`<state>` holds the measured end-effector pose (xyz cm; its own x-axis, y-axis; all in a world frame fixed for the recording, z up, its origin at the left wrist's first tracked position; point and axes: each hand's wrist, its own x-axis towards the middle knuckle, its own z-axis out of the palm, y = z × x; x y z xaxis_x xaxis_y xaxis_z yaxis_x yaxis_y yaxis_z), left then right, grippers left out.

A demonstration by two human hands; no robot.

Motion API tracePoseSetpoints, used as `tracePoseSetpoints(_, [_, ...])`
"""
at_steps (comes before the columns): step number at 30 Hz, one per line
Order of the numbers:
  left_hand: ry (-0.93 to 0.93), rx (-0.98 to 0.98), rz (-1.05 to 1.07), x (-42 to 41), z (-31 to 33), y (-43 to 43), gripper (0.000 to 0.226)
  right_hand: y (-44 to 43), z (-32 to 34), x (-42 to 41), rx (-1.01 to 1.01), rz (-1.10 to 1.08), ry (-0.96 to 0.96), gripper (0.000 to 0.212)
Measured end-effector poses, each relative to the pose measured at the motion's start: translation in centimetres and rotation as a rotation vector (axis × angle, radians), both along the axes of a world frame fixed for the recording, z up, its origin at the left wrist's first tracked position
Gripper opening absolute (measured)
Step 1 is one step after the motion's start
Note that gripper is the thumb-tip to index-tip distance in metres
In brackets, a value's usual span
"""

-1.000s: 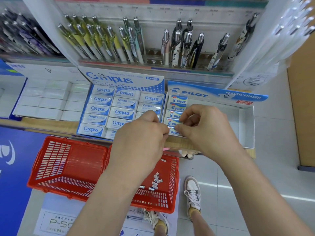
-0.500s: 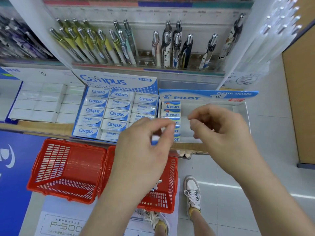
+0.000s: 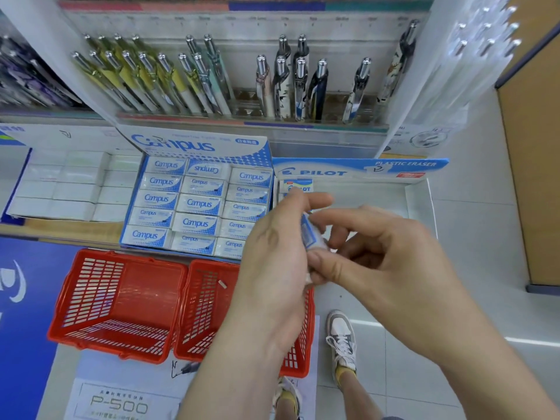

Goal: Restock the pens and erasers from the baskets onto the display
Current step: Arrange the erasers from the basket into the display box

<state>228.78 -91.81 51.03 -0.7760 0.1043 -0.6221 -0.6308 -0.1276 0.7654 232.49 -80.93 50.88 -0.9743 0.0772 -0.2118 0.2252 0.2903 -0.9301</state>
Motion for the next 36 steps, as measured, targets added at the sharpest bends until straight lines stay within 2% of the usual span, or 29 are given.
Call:
tracePoseSetpoints(4, [-0.004,0.104,-0.143,-0.2,0.7,-0.6,0.023,0.4,0.6,-0.4,-0.091,-0.088,0.026,0.015])
tracePoseSetpoints(8, [0.125,0.042,-0.22,-0.5,0.4,-1.2,0.021,1.1,0.4,-0.8,-0.451,-0.321,-0.151,0.031])
tracePoseSetpoints(11, [0.156,-0.031,-0.187,-0.5,0.0,-1.2,0.019,1.4,-0.2,-0.9,-0.539,-0.329,-0.206,0.028])
tracePoseSetpoints(13, [0.128,-0.029,-0.149,-0.7,-0.1,-1.2,0.012,1.7,-0.4,-0.7,-0.466,-0.269,-0.128,0.013])
tracePoseSetpoints(15, [0.11,-0.053,-0.168,-0.7,-0.2,-1.4,0.011,1.9,-0.6,-0.5,-0.35,-0.188,-0.036,0.023])
tracePoseSetpoints(18, [0.15,-0.136,-0.194,-0.9,-0.4,-1.4,0.014,2.1,-1.2,-0.7,-0.161,-0.171,0.033,0.023])
tracePoseSetpoints(20, [0.315,-0.387,-0.225,-1.4,-0.9,-1.7,0.011,2.4,-2.1,-1.2,0.053,-0.203,0.062,0.024])
tracePoseSetpoints(23, [0.585,-0.929,-0.377,-2.3,-1.5,-2.6,0.022,2.4,-4.0,-2.3,0.349,-0.219,0.076,0.025])
tracePoseSetpoints(26, [0.649,-1.165,-0.508,-3.1,-1.7,-2.9,0.031,1.7,-5.3,-3.1,0.548,-0.228,0.104,0.024])
tracePoseSetpoints(29, [0.667,-1.216,-0.547,-3.4,-2.1,-2.9,0.036,1.0,-5.7,-3.5,0.651,-0.273,0.143,0.023])
tracePoseSetpoints(36, [0.703,-1.205,-0.541,-3.6,-2.3,-3.0,0.029,0.0,-6.0,-4.2,0.719,-0.355,0.129,0.017])
